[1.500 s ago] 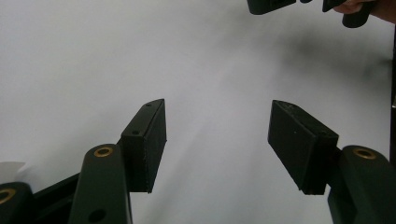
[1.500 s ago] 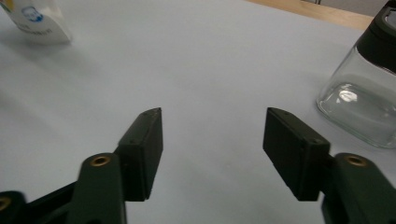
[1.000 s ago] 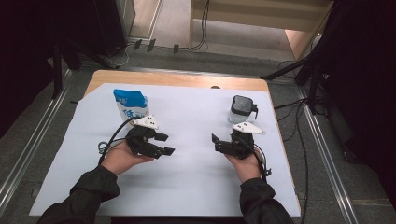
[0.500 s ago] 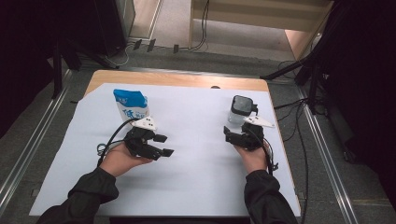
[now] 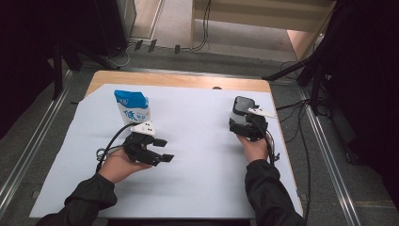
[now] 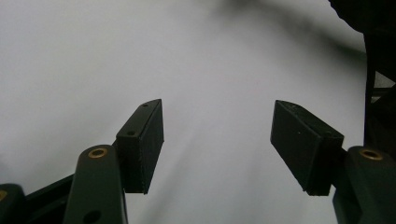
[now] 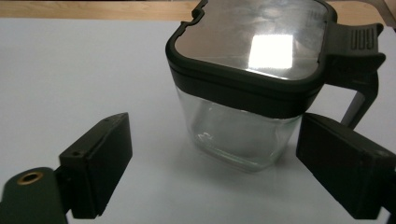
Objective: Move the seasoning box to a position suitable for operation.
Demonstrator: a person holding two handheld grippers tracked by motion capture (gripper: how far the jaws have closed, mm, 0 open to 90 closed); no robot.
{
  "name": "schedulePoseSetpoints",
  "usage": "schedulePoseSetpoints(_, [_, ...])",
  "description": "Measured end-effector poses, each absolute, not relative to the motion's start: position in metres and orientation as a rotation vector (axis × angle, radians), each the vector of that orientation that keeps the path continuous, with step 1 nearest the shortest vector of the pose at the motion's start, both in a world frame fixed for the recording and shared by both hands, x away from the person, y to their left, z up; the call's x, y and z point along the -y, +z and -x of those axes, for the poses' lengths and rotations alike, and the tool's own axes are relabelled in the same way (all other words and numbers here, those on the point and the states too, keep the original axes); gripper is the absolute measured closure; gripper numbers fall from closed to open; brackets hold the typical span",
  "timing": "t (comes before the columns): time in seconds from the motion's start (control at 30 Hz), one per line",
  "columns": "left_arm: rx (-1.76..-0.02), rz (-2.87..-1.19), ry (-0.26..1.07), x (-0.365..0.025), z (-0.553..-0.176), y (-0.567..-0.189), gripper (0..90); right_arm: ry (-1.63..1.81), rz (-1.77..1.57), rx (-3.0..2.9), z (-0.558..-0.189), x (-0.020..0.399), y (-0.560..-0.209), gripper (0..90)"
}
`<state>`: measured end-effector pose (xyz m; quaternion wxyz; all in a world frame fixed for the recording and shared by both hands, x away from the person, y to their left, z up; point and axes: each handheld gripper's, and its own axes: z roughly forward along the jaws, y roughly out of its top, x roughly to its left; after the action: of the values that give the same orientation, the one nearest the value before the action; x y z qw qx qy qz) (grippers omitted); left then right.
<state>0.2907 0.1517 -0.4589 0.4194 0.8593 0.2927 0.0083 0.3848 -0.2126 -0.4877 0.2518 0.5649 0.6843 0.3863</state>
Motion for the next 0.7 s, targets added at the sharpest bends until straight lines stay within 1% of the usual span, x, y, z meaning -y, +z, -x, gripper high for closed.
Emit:
schedulePoseSetpoints(0.43, [-0.763,-2.158,0.038,-0.158,-0.281,-0.460,35.8,0.998,-1.612,-1.789,-0.410,0.211,-0.495,11.0])
schedulePoseSetpoints(0.53, [-0.776,-2.147,0.043,-0.163,-0.280,-0.461,35.8,0.982,-1.622,-1.774,-0.417,0.207,-0.495,7.8])
schedulePoseSetpoints(0.7, [-0.796,-2.136,0.050,-0.168,-0.276,-0.461,35.8,0.970,-1.626,-1.751,-0.423,0.205,-0.497,7.4])
